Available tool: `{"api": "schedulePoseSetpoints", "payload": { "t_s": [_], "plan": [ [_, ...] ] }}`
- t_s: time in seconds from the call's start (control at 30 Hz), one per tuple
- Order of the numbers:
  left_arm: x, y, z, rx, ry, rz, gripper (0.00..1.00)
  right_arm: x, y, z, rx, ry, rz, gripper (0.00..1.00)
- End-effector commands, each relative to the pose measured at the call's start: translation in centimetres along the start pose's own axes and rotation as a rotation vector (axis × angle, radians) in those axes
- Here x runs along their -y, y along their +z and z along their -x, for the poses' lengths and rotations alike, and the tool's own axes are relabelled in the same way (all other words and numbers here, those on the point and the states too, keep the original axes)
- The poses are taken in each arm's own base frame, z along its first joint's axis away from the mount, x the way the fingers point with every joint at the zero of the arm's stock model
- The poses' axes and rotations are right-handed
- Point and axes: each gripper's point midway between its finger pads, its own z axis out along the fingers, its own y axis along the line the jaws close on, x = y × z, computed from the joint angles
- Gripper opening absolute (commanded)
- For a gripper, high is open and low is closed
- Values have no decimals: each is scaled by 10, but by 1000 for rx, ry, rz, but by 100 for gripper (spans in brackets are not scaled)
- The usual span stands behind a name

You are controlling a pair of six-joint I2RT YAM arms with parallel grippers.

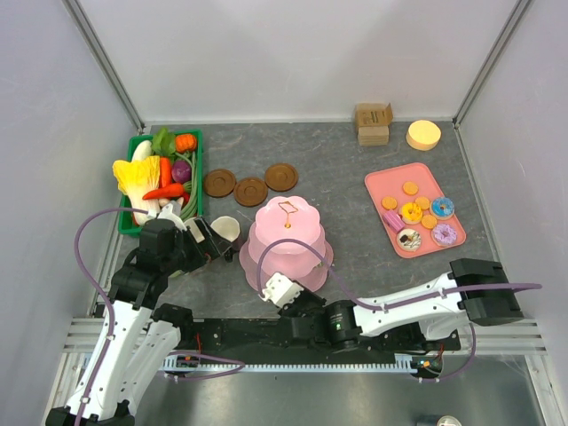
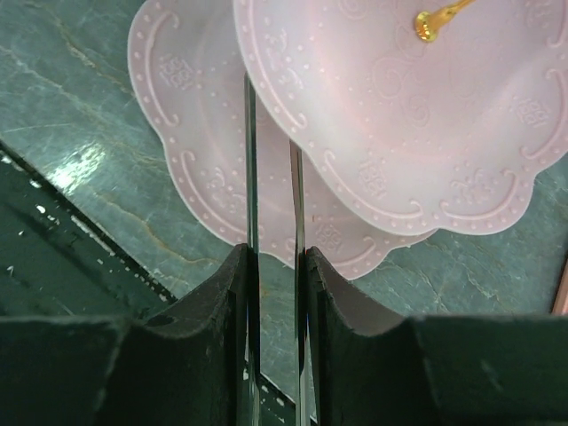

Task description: Serve the afternoon tea

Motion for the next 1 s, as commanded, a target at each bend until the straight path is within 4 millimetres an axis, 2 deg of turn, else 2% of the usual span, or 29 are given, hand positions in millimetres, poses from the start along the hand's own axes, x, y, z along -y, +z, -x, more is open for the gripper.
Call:
{"api": "schedulePoseSetpoints", "payload": {
  "t_s": [0.0,0.27,0.5,0.83,0.97],
  "plan": [
    [6,-2,6,18,9,-18,99,10,-2,32,100,133,-107,29],
    [6,-3,5,17,13,-23,99,-2,6,27,100,169,-82,32],
    [8,-6,6,27,17,-38,99,-5,17,17,67,154,-95,32],
    [8,-5,5,20,16,-34,99,-7,15,21,61,210,-60,49],
    [8,-5,5,22,16,-34,99,-6,12,25,68,230,-53,52]
  ]
}}
